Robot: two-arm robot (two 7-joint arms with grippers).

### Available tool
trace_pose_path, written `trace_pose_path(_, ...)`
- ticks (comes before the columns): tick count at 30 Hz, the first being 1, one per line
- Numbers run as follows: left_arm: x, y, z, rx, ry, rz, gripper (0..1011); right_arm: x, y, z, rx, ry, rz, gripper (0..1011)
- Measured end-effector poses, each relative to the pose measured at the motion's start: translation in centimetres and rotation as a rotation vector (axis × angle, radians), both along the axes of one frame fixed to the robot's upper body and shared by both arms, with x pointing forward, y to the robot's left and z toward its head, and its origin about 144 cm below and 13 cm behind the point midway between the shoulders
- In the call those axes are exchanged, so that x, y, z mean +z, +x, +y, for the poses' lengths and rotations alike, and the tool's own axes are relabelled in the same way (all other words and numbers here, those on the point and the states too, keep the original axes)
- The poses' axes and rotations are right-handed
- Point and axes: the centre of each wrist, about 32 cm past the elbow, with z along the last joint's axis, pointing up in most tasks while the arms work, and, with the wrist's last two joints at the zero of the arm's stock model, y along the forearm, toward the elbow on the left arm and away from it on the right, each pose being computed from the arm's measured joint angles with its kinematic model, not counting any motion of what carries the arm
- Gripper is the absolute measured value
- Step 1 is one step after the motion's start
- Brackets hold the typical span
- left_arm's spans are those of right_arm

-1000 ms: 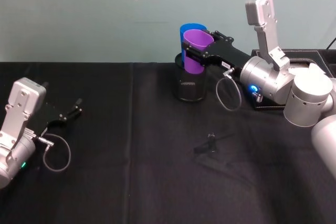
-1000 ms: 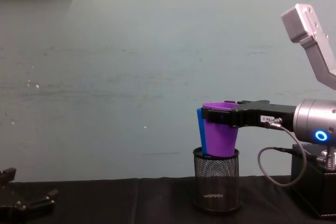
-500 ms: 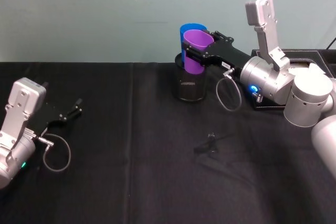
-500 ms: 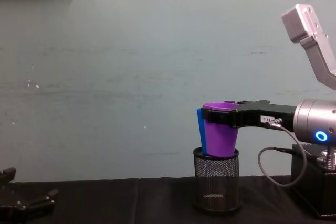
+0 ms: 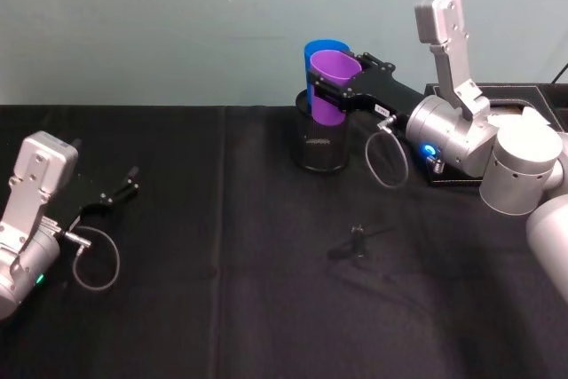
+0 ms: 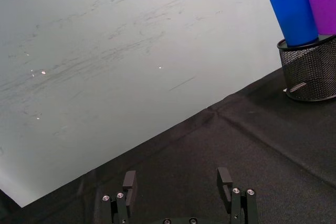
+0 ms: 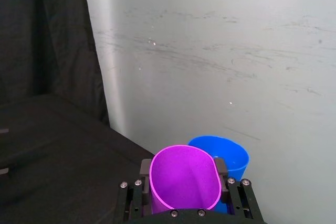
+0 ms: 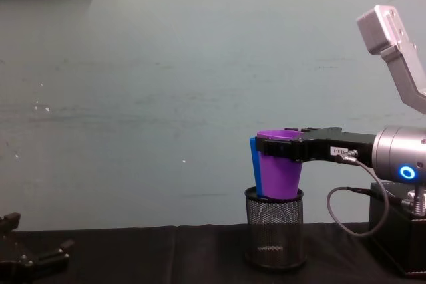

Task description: Pick up one cup with a gripper and tap it against the other cup.

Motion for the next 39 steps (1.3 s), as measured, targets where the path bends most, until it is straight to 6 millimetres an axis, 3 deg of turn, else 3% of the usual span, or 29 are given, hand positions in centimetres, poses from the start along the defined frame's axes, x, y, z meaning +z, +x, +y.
trace_pose_path(39, 0.0, 0.0, 0.0, 0.0, 0.0, 0.0, 1000, 0.0, 0.0, 0.0, 0.0, 0.0, 0.0, 716)
